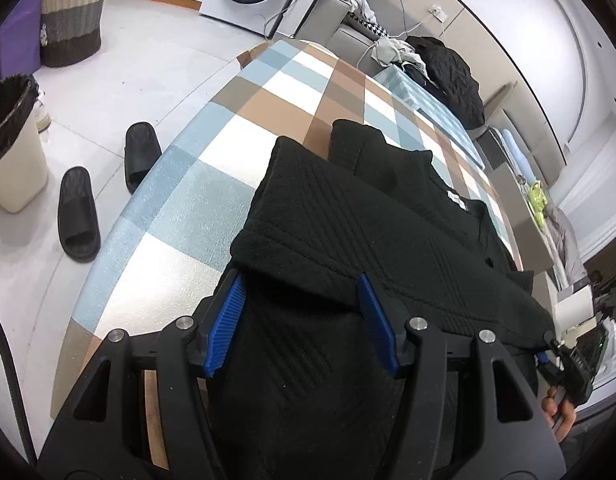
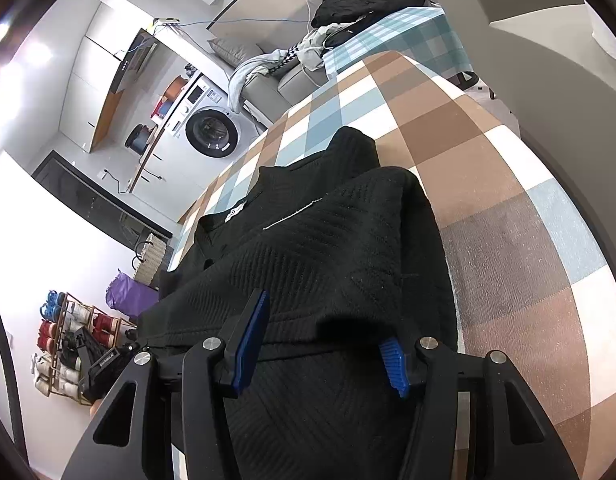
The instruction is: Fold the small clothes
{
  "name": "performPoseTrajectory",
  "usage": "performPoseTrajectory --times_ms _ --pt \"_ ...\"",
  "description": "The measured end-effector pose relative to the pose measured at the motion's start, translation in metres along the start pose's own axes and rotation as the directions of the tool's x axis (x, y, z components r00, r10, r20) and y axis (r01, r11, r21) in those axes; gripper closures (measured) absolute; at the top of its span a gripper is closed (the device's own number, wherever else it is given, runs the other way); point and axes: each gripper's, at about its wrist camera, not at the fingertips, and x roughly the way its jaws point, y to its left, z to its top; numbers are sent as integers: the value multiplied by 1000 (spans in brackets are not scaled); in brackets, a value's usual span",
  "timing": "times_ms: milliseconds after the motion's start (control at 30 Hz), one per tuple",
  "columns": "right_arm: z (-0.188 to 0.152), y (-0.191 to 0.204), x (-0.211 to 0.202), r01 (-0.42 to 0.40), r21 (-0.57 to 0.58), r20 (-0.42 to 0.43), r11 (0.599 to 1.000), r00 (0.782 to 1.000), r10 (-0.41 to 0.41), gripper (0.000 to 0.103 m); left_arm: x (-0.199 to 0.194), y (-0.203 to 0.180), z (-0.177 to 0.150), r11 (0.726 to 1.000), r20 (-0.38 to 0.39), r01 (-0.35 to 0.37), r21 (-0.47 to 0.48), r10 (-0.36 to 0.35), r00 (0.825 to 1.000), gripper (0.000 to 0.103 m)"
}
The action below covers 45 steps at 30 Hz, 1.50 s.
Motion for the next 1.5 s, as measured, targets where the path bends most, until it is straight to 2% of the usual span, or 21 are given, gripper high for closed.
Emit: performPoseTrajectory --times_ms 133,267,400,467,500,567,633,733,767,800,833,867,1000,1067,1133,1167,1200,1267,1367,1433,1500 --pt "0 -1 1 -1 3 0 1000 1000 1 50 1 -2 2 1000 15 -29 3 29 999 48" --pt "0 -2 0 -3 1 0 1000 1000 3 50 -4 -6 7 994 62 -96 48 93 994 48" --pt "1 -2 1 -4 1 -1 1000 1000 4 50 1 -5 15 996 72 -79 43 75 995 49" --pt "1 -2 0 -4 0 0 1000 1000 4 50 1 -9 17 996 83 -66 61 61 995 66" --pt "1 -2 0 -6 3 1 1000 1000 6 50 0 -12 17 996 81 -56 73 50 995 71" --pt "1 -2 -1 -8 3 0 1000 1000 8 50 -1 -18 19 994 81 -37 102 29 996 88" --pt "2 -2 -1 -14 6 0 1000 1000 14 50 -2 -26 21 991 86 -35 129 24 996 96" --pt "5 -5 0 -26 41 -4 999 1000 26 50 -1 -33 28 990 103 -35 134 21 994 97" --pt "8 -6 2 -16 60 -8 998 1000 16 54 -2 -34 32 991 108 -26 130 11 994 97" --pt "11 -6 2 -5 73 -3 997 1000 5 74 -3 -36 37 992 117 -10 128 -5 993 97" --pt "14 -5 3 -4 75 -3 997 1000 4 84 -4 -38 41 992 125 -2 127 -14 992 98" --pt "19 -4 4 -11 83 0 997 1000 11 89 -4 -40 47 992 135 10 129 -27 990 98" --pt "46 -2 7 -107 125 23 986 994 105 89 -3 -47 76 991 160 57 122 -77 984 98" --pt "66 0 10 -114 129 50 985 993 109 89 3 -48 93 991 166 75 109 -92 982 98" --pt "88 -4 18 -145 169 71 975 988 135 82 16 -47 111 993 155 88 76 -99 983 97" --pt "98 -8 23 -166 193 79 967 985 154 62 21 -46 116 994 157 92 67 -101 982 96" --pt "107 -14 27 -178 223 103 958 982 159 51 25 -44 121 996 165 77 55 -85 983 92" --pt "121 -22 33 -200 237 123 951 977 174 51 33 -39 127 999 172 10 35 -16 985 64" --pt "126 -29 35 -114 251 108 961 990 89 51 34 -25 126 1000 181 11 0 -11 983 52" --pt "124 -25 32 -53 202 95 978 995 35 51 33 -18 123 1000 176 0 4 -1 984 47" --pt "120 -20 30 -6 150 77 989 997 -6 51 34 -13 119 1000 171 -14 8 13 985 47"
